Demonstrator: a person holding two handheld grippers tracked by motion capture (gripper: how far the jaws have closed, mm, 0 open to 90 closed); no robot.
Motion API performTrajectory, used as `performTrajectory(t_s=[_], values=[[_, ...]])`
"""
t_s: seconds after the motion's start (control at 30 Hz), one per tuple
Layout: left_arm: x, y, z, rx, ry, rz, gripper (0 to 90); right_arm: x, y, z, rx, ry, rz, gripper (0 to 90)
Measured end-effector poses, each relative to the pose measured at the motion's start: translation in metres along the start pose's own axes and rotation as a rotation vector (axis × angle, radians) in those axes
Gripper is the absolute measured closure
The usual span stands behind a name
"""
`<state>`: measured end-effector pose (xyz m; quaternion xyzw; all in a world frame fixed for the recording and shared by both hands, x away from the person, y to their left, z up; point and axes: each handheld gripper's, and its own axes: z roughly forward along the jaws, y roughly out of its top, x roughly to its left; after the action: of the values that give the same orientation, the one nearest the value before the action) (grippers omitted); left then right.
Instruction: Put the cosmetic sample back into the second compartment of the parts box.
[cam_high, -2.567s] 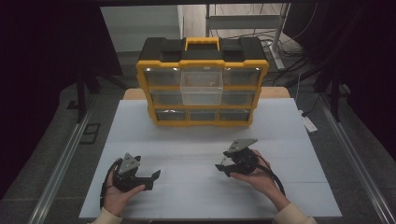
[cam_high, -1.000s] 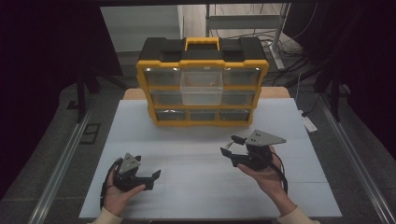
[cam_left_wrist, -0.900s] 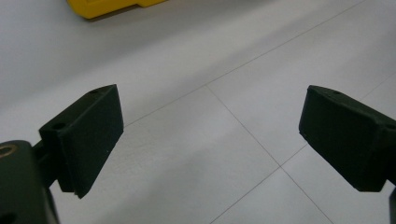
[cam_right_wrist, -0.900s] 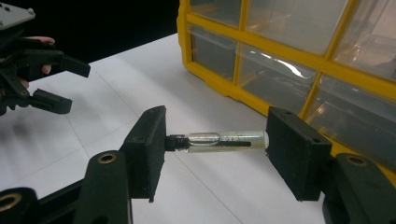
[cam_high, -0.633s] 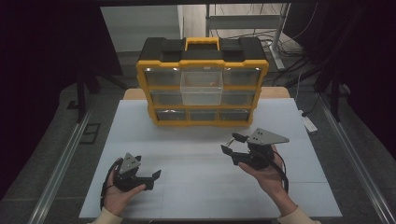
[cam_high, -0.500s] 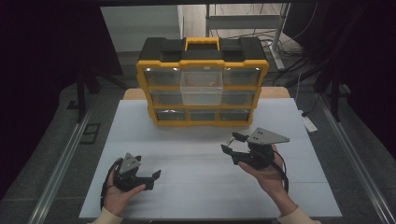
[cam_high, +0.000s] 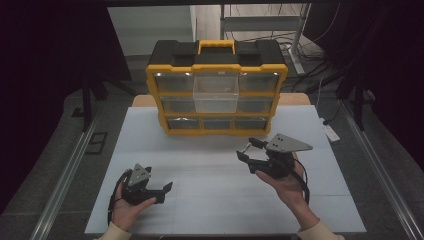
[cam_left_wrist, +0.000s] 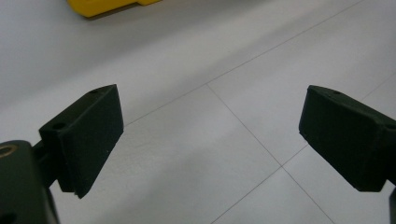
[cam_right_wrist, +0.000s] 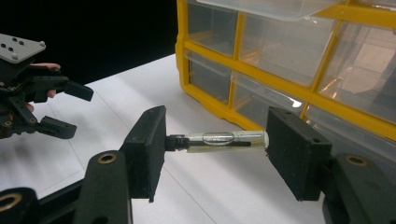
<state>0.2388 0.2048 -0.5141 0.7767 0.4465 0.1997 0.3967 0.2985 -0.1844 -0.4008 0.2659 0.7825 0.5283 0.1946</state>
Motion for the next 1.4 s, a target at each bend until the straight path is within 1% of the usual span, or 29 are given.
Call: performTrajectory(t_s=[0.03, 0.07, 0.1, 0.17, 0.2, 0.23, 0.27, 0.43, 0.47, 0.5, 0.63, 0.7, 0.73, 0.83, 0.93, 1.0, 1.1, 1.2, 1.23, 1.4], values=[[0.0, 0.0, 0.0, 0.0, 0.0, 0.0, 7.1, 0.0, 0.001, 0.0, -0.001, -0.001, 0.0, 39.8], [0.0, 0.0, 0.0, 0.0, 0.0, 0.0, 7.0, 0.001, 0.002, -0.001, 0.001, -0.016, -0.003, 39.8], [0.0, 0.0, 0.0, 0.0, 0.001, 0.001, 7.1, 0.0, 0.002, -0.001, -0.004, -0.001, -0.001, 39.8], [0.0, 0.0, 0.0, 0.0, 0.0, 0.002, 7.0, 0.0, 0.004, -0.001, -0.007, 0.001, -0.002, 39.8], [0.0, 0.0, 0.0, 0.001, 0.0, 0.003, 7.0, 0.001, 0.005, -0.002, -0.006, -0.013, -0.006, 39.8], [0.0, 0.0, 0.0, 0.002, 0.0, 0.003, 7.0, 0.0, 0.006, -0.001, -0.013, 0.002, -0.006, 39.8], [0.0, 0.0, 0.0, 0.003, 0.0, 0.003, 7.0, 0.0, 0.006, -0.002, -0.015, 0.004, -0.005, 39.8], [0.0, 0.0, 0.0, 0.002, 0.0, 0.003, 7.0, 0.0, 0.01, -0.003, -0.017, -0.001, -0.005, 39.9], [0.0, 0.0, 0.0, 0.002, 0.0, 0.003, 7.0, 0.0, 0.011, -0.003, -0.022, 0.005, -0.005, 39.9], [0.0, 0.0, 0.0, 0.002, 0.0, 0.0, 7.0, 0.0, 0.012, -0.003, -0.021, -0.001, -0.007, 39.8], [0.0, 0.0, 0.0, -0.002, -0.001, -0.004, 7.1, -0.001, 0.014, -0.003, -0.028, 0.002, -0.005, 39.8], [0.0, 0.0, 0.0, -0.002, 0.0, -0.002, 7.0, -0.001, 0.016, -0.003, -0.018, -0.014, -0.006, 39.8], [0.0, 0.0, 0.0, -0.002, 0.0, -0.002, 7.0, -0.001, 0.016, -0.002, -0.02, -0.007, 0.0, 39.8], [0.001, 0.0, 0.0, -0.002, -0.003, -0.005, 7.0, -0.002, 0.017, -0.002, -0.012, -0.009, 0.004, 39.8], [0.001, 0.0, 0.0, -0.002, -0.003, -0.004, 7.0, -0.003, 0.019, -0.002, -0.012, -0.02, 0.001, 39.8], [0.001, 0.0, 0.0, -0.002, -0.002, -0.005, 7.0, -0.004, 0.021, -0.002, -0.02, -0.01, 0.005, 39.9], [0.001, 0.0, 0.0, -0.002, -0.002, -0.007, 7.0, -0.004, 0.023, -0.002, -0.021, -0.017, 0.004, 39.9], [0.001, 0.0, 0.0, -0.003, -0.001, -0.008, 7.1, -0.008, 0.028, -0.003, -0.031, -0.012, 0.006, 39.8], [0.001, 0.0, 0.0, -0.003, -0.001, -0.01, 7.0, -0.009, 0.03, -0.003, -0.036, -0.022, 0.004, 39.9], [0.001, 0.0, 0.0, -0.005, -0.002, -0.008, 7.0, -0.009, 0.038, -0.003, -0.045, -0.026, 0.001, 39.8]])
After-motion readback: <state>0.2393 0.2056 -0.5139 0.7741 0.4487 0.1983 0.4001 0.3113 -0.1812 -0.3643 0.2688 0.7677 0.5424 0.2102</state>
